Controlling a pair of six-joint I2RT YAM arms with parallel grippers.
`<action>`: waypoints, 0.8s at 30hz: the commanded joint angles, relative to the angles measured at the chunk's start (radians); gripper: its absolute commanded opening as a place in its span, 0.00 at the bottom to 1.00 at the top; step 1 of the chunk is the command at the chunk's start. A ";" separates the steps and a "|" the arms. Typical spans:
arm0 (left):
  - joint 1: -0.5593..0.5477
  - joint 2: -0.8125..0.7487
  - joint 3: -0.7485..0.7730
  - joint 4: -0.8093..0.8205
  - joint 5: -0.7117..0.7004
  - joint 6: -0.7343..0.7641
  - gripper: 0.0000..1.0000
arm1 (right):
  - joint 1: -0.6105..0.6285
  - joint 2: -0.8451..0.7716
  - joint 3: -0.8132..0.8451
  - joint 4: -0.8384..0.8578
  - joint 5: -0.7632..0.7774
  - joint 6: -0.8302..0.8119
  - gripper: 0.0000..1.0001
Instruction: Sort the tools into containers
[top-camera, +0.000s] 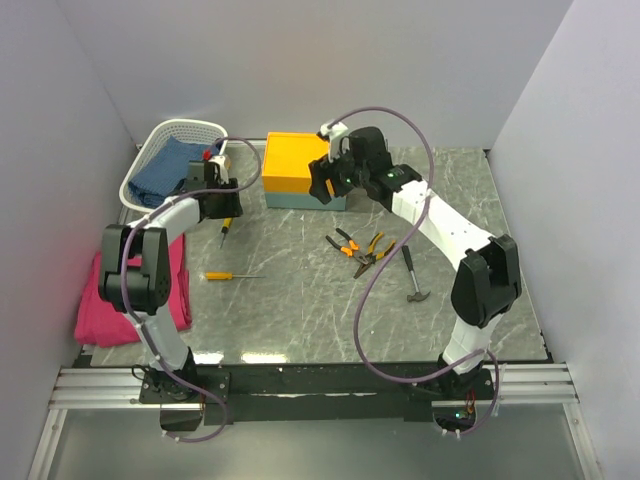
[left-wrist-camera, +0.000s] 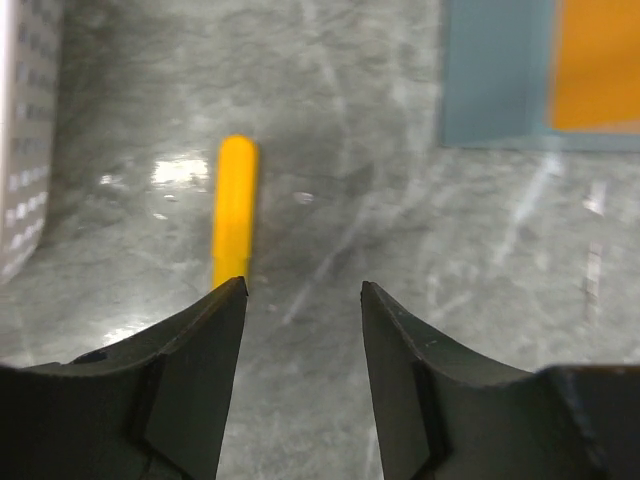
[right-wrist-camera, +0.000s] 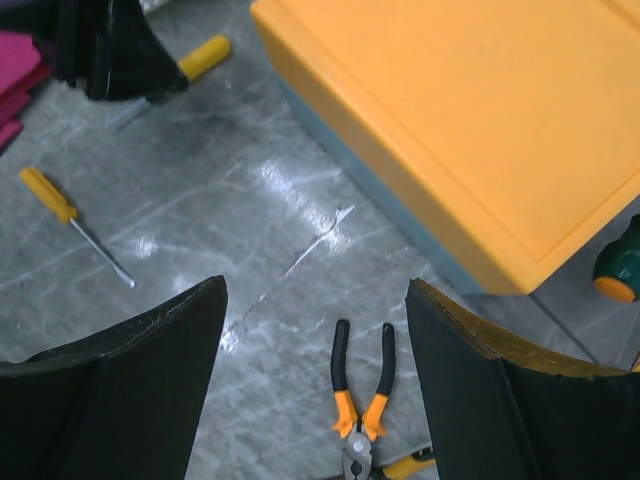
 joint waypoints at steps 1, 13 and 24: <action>0.001 0.052 0.074 -0.020 -0.141 0.013 0.54 | -0.001 -0.100 -0.046 0.026 -0.026 -0.024 0.80; -0.002 0.137 0.067 -0.045 -0.108 0.071 0.33 | -0.011 -0.126 -0.092 0.025 -0.081 -0.022 0.81; -0.006 -0.253 -0.263 0.153 0.202 0.082 0.01 | -0.027 -0.028 0.009 0.070 -0.256 0.209 0.86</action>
